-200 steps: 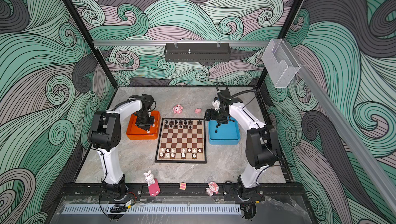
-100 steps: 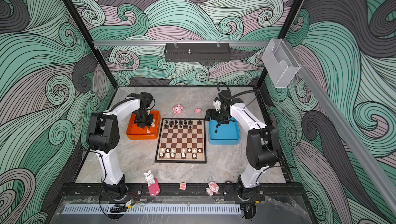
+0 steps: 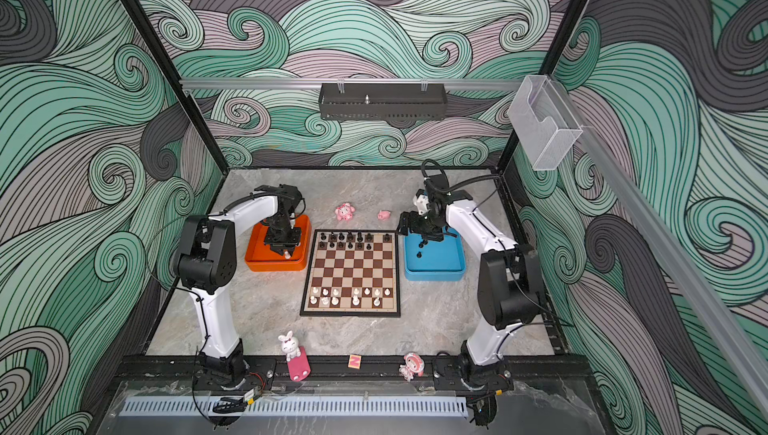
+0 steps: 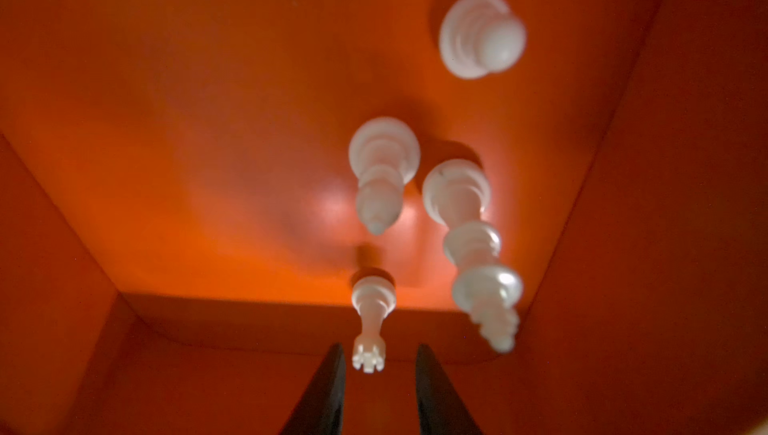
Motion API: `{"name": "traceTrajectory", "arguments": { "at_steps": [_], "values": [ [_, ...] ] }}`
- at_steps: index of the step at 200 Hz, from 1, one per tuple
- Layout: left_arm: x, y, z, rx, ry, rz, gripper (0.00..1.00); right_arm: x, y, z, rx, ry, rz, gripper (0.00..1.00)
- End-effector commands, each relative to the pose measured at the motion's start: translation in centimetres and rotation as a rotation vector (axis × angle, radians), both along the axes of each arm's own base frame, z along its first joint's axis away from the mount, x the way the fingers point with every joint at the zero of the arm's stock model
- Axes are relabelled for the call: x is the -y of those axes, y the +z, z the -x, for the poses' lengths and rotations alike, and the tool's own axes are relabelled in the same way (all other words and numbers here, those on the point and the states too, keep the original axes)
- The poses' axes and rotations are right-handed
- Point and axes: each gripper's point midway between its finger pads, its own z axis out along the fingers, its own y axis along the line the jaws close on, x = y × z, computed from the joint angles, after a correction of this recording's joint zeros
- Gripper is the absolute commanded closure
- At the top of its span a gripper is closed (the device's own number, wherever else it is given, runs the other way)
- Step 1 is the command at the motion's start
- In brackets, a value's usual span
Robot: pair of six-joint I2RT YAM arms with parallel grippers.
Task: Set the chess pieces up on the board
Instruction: 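Close the left gripper on the white piece in the orange bin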
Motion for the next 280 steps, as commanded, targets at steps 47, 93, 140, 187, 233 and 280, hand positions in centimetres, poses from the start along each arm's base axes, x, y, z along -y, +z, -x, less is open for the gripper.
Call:
{"name": "traceTrajectory", "arguments": {
  "at_steps": [47, 93, 140, 187, 233, 280],
  "values": [
    [0.1, -1.0, 0.1, -0.026, -0.007, -0.009, 0.77, 0.2, -0.1, 0.2, -0.006, 0.004, -0.005, 0.08],
    [0.0, -0.9, -0.2, -0.029, -0.008, -0.02, 0.8, 0.4, -0.5, 0.3, -0.028, -0.008, -0.012, 0.08],
    [-0.1, -0.7, -0.3, -0.034, -0.008, -0.028, 0.83, 0.5, -1.1, 0.3, -0.057, -0.013, -0.022, 0.08],
    [-0.3, -0.3, -0.6, -0.027, -0.01, -0.039, 0.85, 0.4, -1.0, 0.0, -0.061, -0.012, -0.035, 0.08],
    [-0.4, 1.4, -1.1, -0.006, -0.02, -0.046, 0.85, 0.7, -0.9, 0.1, -0.058, -0.017, -0.034, 0.08],
    [-0.4, 3.3, -1.1, 0.005, -0.035, -0.043, 0.85, 0.8, -0.7, 0.0, -0.053, -0.02, -0.039, 0.08]
  ]
}}
